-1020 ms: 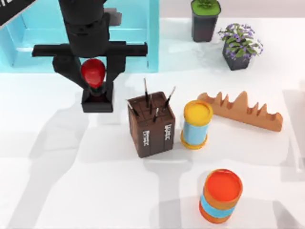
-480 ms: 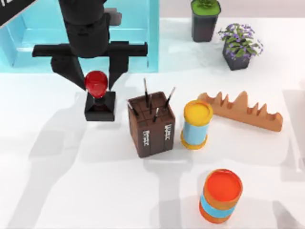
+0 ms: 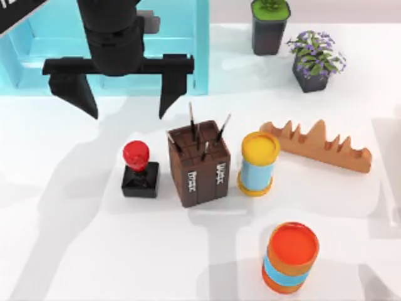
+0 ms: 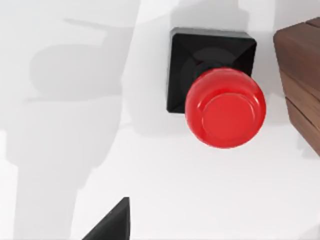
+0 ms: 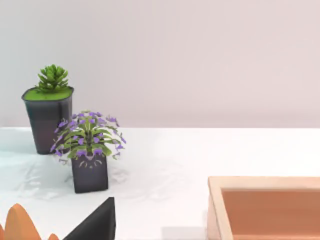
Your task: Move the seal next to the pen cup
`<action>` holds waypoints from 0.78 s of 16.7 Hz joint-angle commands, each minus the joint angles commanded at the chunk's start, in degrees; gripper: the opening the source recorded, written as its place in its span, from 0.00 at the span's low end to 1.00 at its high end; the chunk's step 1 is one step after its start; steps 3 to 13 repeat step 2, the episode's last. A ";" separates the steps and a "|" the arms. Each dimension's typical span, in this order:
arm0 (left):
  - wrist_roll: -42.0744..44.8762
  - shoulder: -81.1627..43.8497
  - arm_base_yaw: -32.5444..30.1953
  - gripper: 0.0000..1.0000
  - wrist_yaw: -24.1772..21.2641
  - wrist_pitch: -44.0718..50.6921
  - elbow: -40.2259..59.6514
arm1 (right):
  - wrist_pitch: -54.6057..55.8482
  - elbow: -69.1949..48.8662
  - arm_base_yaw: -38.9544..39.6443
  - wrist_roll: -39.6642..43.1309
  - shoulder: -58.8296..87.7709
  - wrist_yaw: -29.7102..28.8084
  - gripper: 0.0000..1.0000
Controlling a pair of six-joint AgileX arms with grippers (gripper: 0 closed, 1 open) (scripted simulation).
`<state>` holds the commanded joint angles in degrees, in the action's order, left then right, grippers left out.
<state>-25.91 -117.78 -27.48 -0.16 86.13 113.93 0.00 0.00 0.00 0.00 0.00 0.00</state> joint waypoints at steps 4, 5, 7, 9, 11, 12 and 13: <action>0.00 0.00 0.00 1.00 0.00 0.00 0.00 | 0.00 0.00 0.00 0.00 0.00 0.00 1.00; 0.00 0.00 0.00 1.00 0.00 0.00 0.00 | 0.00 0.00 0.00 0.00 0.00 0.00 1.00; 0.00 0.00 0.00 1.00 0.00 0.00 0.00 | 0.00 0.00 0.00 0.00 0.00 0.00 1.00; 0.00 0.00 0.00 1.00 0.00 0.00 0.00 | 0.00 0.00 0.00 0.00 0.00 0.00 1.00; 0.00 0.00 0.00 1.00 0.00 0.00 0.00 | 0.00 0.00 0.00 0.00 0.00 0.00 1.00; 0.00 0.00 0.00 1.00 0.00 0.00 0.00 | 0.00 0.00 0.00 0.00 0.00 0.00 1.00; 0.00 0.00 0.00 1.00 0.00 0.00 0.00 | 0.00 0.00 0.00 0.00 0.00 0.00 1.00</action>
